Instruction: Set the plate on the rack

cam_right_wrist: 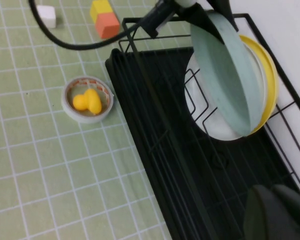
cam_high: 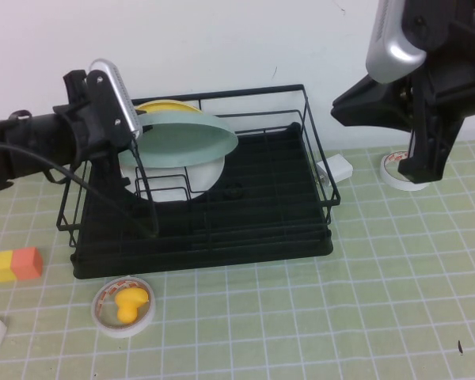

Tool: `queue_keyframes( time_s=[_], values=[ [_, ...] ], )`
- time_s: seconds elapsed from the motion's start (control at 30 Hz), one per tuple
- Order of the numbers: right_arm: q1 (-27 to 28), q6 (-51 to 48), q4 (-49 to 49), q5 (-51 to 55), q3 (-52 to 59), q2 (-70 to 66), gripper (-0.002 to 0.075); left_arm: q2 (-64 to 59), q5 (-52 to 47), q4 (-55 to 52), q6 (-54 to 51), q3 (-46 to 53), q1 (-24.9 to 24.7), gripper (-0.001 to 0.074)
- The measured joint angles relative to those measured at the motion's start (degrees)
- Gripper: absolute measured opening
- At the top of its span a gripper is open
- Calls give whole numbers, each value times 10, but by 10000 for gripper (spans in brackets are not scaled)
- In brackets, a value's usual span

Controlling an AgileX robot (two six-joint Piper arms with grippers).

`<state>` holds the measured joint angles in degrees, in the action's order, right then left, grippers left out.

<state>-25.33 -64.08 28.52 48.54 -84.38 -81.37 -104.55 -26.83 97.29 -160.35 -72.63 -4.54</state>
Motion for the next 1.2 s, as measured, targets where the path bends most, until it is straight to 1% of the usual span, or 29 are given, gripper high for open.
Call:
queue_keyframes(
  time_s=[0.3,0.4,0.47,0.53,0.63,0.7,0.73,0.8,0.87,0.97,1.03,1.1,1.2],
  values=[
    [0,16,-1,0,0,0,-2,-53,58,0,-34,-12,-1,99],
    [0,19,-3,0,0,0,-2,-64,70,0,-19,-12,-1,110],
    [0,28,-12,0,0,0,-2,-64,70,0,4,-15,-1,164],
    [0,43,-24,3,0,0,-2,-64,69,2,19,-18,-1,282],
    [0,80,-61,31,0,1,-2,-64,66,4,31,-18,-1,421],
    [0,117,-102,63,0,3,-2,-59,65,4,54,-18,-1,459],
    [0,135,-122,81,0,6,-2,-54,64,4,75,-18,-1,463],
    [0,182,-176,121,0,13,-2,-36,65,4,134,-18,-1,442],
    [0,220,-226,157,0,24,-2,-4,73,4,234,-17,-1,375],
    [0,263,-290,211,3,51,-1,57,109,2,415,-12,-1,231],
    [0,276,-310,218,15,78,-1,107,141,-20,510,1,-1,113],
    [0,289,-318,221,39,116,-1,153,160,-46,566,21,-1,52],
    [0,309,-320,191,91,181,-1,225,170,-63,604,66,-1,15]
  ],
)
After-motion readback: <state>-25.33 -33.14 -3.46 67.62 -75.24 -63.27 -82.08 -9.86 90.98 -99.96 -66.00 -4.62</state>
